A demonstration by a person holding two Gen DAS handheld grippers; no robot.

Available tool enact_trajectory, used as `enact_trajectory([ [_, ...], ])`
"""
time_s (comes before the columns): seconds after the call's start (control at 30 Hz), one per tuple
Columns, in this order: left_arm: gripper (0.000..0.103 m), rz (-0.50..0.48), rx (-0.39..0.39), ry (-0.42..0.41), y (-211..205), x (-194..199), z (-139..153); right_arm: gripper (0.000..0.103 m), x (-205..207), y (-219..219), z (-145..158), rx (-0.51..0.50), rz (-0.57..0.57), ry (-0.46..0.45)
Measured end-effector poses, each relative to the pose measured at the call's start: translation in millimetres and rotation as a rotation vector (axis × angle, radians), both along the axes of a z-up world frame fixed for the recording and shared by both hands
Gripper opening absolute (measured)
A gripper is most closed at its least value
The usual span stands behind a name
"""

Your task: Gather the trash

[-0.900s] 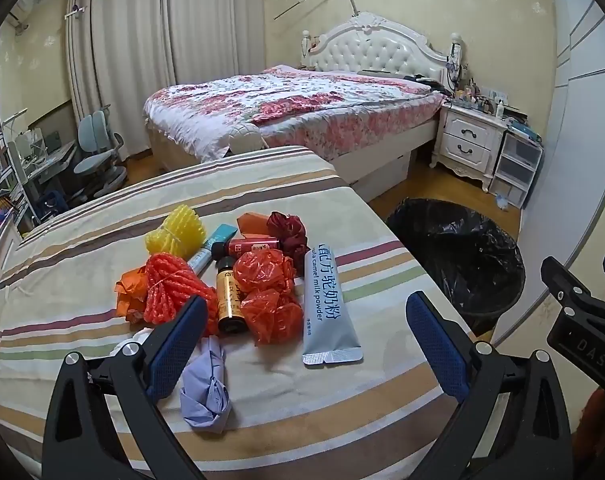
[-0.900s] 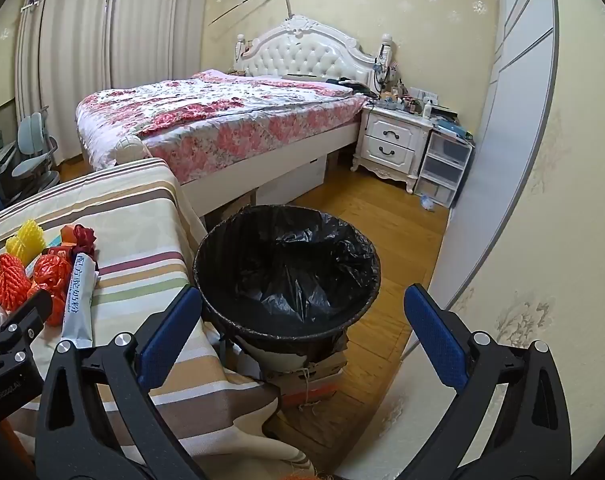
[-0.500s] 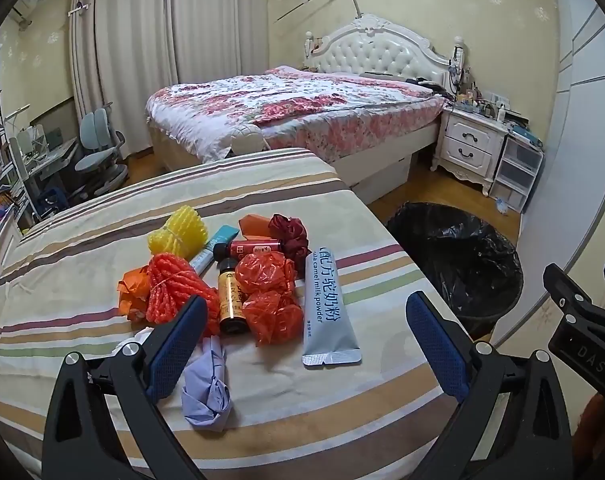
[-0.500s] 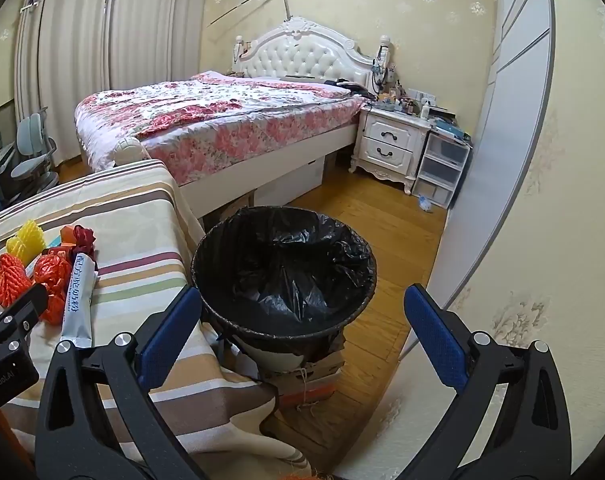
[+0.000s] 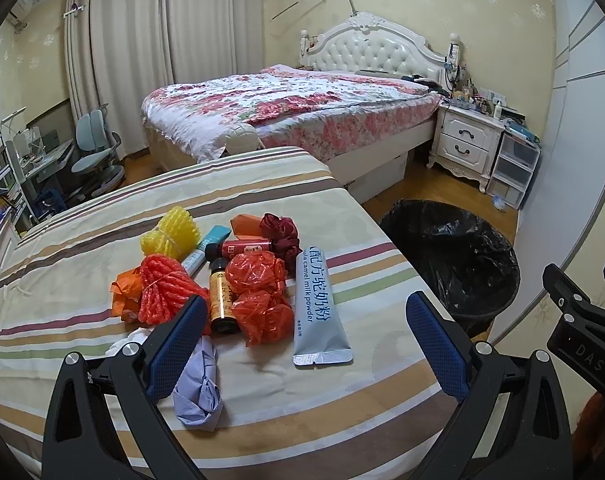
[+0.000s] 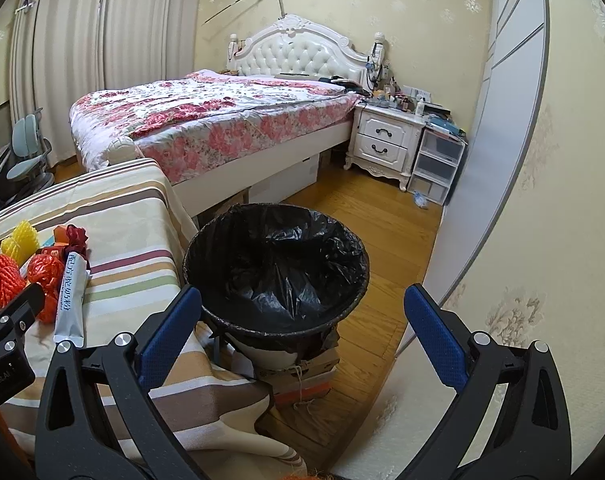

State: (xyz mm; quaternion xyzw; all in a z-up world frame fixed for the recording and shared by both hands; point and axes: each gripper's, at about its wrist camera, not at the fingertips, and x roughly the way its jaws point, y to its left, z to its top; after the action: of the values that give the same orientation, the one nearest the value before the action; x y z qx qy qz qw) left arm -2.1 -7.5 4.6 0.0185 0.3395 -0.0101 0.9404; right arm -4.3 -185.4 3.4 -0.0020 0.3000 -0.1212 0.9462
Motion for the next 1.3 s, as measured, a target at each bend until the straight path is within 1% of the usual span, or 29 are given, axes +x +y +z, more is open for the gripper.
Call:
enact_trajectory([
  [0.5,0.097,-0.019,0.0,-0.002,-9.2,1.9,0.7,0.099,-2.8,-3.5,-1.7,0.0,-0.013,0.001],
  [1.3,0.097,-0.018,0.0,0.0,-11.9,1.2,0.3,0.099,-3.0,-10.8,-5.4,0.006,-0.021,0.009],
])
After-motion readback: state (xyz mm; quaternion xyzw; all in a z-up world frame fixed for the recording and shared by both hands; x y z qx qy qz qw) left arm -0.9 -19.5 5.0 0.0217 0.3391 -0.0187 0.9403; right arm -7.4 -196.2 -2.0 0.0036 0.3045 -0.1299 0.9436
